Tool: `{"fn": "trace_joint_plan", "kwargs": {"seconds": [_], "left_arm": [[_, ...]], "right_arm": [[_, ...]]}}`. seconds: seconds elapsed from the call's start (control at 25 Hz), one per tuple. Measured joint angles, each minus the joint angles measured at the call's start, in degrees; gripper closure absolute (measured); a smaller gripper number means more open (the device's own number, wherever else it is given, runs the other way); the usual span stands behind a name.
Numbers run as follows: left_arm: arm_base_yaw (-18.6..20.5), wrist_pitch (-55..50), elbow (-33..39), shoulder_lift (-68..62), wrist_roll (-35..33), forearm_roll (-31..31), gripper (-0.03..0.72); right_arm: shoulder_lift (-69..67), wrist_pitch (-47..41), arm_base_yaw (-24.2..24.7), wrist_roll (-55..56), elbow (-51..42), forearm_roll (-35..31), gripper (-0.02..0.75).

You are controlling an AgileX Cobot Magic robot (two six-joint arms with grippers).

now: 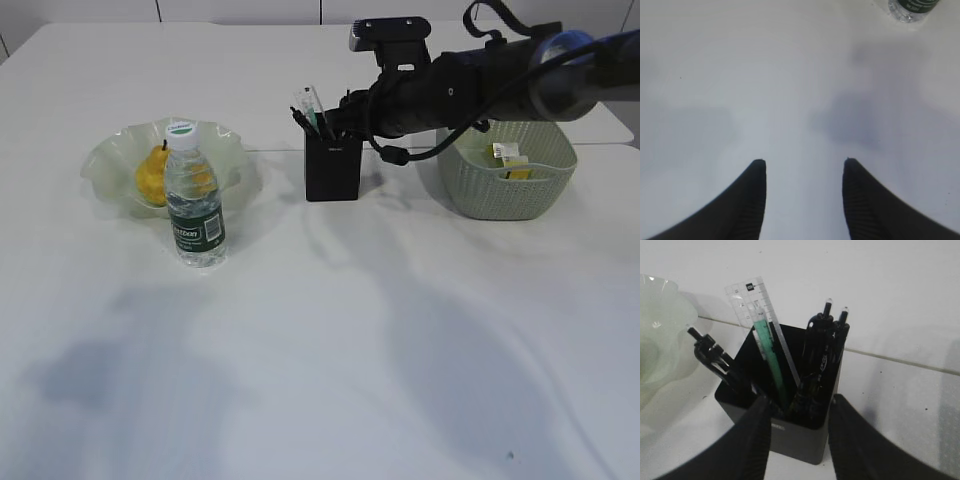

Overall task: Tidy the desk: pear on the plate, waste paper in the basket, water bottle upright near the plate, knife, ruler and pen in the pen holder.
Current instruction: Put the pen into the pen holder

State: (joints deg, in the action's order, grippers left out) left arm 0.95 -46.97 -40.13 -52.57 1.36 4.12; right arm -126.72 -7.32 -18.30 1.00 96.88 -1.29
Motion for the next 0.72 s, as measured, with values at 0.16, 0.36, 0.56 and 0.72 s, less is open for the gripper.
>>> {"fn": "trace_joint_plan", "kwargs": {"seconds": [0.16, 0.36, 0.56, 0.72], "left_arm": [[0.00, -0.30, 0.00, 0.00, 0.00, 0.08, 0.340], [0.00, -0.39, 0.00, 0.00, 0.00, 0.08, 0.340], [0.00, -0.52, 0.00, 0.00, 0.00, 0.08, 0.340], [0.00, -0.65, 0.00, 0.00, 0.00, 0.08, 0.340]], "right_arm": [[2.19, -4.62, 0.00, 0.00, 0.00, 0.00, 0.444], [4.79, -13.57, 0.00, 0.00, 0.00, -1.21, 0.444], [6.57, -25.86, 0.00, -2.73, 0.00, -6.49, 0.444], [7.87, -33.19, 0.00, -4.67, 0.00, -9.46, 0.444]]}}
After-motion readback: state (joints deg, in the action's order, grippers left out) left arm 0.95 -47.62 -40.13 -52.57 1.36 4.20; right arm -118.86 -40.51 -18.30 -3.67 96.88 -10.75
